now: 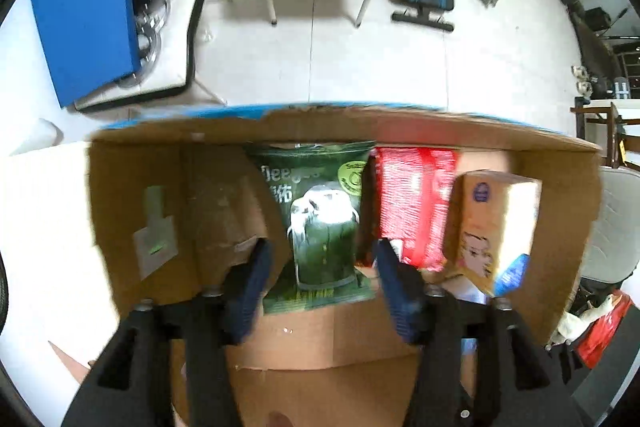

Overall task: Organize soft objects
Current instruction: 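Lower the green bag into the box with the left gripper while the right drops the wipe pack there, then grasp the orange panda bag with the left gripper while the right grasps the shoe-shine pack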

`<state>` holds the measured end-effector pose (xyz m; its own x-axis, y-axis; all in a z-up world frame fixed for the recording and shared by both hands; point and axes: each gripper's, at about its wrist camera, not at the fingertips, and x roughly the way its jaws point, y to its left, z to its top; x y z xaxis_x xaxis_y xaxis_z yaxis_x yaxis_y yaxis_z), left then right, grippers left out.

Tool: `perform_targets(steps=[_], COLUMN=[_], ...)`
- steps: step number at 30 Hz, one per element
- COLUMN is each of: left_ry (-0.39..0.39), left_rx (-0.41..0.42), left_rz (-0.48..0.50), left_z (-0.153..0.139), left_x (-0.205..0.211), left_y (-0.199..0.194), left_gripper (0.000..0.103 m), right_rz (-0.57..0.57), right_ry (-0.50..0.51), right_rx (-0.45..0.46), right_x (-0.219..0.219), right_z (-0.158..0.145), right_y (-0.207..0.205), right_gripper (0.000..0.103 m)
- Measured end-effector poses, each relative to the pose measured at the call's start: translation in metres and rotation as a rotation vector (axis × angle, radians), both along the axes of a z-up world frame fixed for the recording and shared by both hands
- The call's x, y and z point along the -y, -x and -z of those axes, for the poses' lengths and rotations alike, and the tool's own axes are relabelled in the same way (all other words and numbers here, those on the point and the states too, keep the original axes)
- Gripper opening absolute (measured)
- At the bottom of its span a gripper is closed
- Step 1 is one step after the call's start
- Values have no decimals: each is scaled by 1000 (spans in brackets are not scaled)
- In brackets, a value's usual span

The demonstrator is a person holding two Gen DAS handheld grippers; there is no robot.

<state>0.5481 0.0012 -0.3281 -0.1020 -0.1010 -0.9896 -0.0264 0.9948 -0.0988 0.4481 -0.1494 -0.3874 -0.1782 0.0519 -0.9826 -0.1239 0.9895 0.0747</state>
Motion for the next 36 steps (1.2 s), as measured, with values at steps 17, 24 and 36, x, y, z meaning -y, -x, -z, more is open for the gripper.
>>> perform_targets(steps=[17,24,36], left_ry=[-30,-58,159], left_rx=[249,335,36], left_rz=[19,-121,-526], left_z=[-96,-110,36], left_x=[-11,-50,-148], left_y=[109,189,280], left_gripper=[101,101,77], right_rz=[33,178,590], right_ry=[-61,-196,-346], right_rx=[205,310,88], right_x=[-5,13,40], right_z=[-91,-100,50], right_y=[36,100,180], right_gripper=[103,103,99])
